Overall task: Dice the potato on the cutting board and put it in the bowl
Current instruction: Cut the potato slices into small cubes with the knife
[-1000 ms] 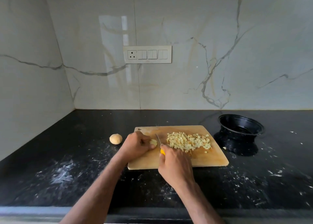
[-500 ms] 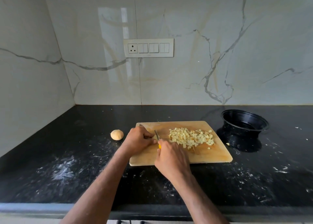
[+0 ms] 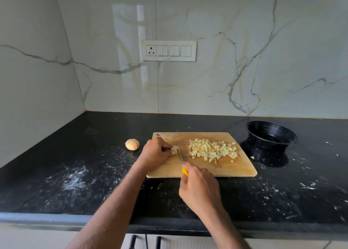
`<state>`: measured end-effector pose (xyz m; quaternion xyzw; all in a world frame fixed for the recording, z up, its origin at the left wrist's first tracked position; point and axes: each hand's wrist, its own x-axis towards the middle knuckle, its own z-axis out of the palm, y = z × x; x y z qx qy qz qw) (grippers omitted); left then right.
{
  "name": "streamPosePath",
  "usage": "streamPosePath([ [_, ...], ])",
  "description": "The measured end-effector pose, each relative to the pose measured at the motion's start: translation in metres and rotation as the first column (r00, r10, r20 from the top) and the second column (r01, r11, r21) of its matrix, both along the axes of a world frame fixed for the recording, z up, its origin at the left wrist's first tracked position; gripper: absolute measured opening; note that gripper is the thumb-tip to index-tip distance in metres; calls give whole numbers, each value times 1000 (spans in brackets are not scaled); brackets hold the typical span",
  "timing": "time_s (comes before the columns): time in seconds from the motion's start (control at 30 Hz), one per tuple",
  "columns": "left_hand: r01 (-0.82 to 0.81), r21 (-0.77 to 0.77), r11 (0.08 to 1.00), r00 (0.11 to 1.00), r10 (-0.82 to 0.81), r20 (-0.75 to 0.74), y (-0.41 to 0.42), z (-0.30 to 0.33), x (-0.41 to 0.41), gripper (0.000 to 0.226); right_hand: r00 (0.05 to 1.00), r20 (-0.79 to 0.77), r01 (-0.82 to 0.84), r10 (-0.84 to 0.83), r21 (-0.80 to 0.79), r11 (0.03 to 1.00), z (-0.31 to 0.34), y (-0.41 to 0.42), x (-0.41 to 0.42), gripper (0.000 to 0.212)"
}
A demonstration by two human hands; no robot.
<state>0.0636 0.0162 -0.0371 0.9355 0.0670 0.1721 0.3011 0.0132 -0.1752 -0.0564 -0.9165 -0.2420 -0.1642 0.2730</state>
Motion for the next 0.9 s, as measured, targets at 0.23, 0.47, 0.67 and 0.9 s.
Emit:
streamPosePath([
  [0.23,-15,20,1000,999,14,48,1,-3,-6,27,998,45,27,-34,132,991,11,4,7,34],
  [0.47,-75,-46,996,990,80,115,-3,-4,-7,11,998,47,50,-51,23,999,17,34,26,27],
  [0.67,-116,-118,986,992,122,46,-4,-1,1,14,998,60,24,-22,-39,999,10,35,26,27],
  [0.9,-158,-102,982,987,159,-4,-9,2,0,16,999,32,-8,8,-17,1000,7,25,15,34],
])
